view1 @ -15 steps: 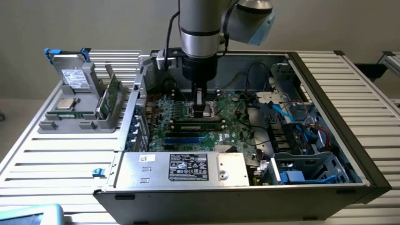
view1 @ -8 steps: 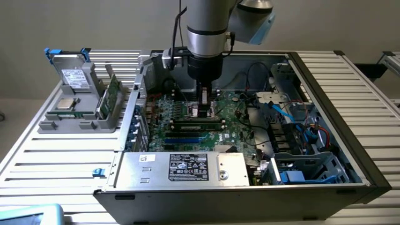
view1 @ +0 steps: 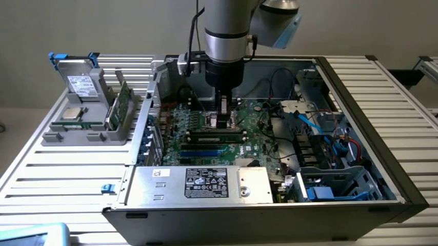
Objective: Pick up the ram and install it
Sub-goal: 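Press down the ram until it locks into place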
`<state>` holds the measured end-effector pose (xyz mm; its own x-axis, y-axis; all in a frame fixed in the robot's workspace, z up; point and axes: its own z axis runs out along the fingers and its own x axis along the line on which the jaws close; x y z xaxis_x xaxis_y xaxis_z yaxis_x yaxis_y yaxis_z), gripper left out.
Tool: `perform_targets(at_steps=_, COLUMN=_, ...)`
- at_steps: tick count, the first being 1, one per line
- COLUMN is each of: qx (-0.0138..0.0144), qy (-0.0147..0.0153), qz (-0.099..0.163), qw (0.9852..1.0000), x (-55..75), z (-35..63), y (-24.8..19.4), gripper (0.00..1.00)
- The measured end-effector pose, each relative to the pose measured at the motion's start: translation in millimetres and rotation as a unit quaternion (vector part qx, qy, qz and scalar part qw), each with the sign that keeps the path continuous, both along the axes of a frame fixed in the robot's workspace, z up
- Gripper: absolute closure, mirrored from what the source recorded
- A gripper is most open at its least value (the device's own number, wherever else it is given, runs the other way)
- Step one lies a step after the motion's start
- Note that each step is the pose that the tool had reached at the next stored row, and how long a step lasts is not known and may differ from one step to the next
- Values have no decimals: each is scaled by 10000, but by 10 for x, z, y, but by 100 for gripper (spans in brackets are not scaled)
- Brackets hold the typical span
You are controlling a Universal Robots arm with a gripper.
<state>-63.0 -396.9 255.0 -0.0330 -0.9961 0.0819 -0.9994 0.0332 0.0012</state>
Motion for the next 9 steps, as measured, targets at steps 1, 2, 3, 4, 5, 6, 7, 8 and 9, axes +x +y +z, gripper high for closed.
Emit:
perform_targets(at_steps=1, qx=0, qy=0, qz=-1, qw=10000, x=0, z=0, y=0, gripper=89)
perform_targets(at_steps=2, qx=0, qy=0, qz=-31, qw=10000, x=0, z=0, y=0, gripper=89)
perform_targets(at_steps=3, qx=-1, qy=0, qz=-100, qw=10000, x=0, z=1, y=0, gripper=89)
perform_targets(at_steps=4, qx=0, qy=0, qz=-173, qw=9999, x=0, z=0, y=0, gripper=89)
perform_targets(at_steps=5, qx=0, qy=0, qz=-248, qw=9997, x=0, z=0, y=0, gripper=89)
perform_targets(at_steps=6, qx=0, qy=0, qz=-322, qw=9995, x=0, z=0, y=0, gripper=89)
perform_targets(at_steps=7, qx=0, qy=0, qz=-397, qw=9992, x=0, z=0, y=0, gripper=89)
perform_targets(at_steps=8, qx=0, qy=0, qz=-474, qw=9989, x=0, z=0, y=0, gripper=89)
perform_targets(at_steps=9, qx=0, qy=0, qz=-543, qw=9985, x=0, z=0, y=0, gripper=89)
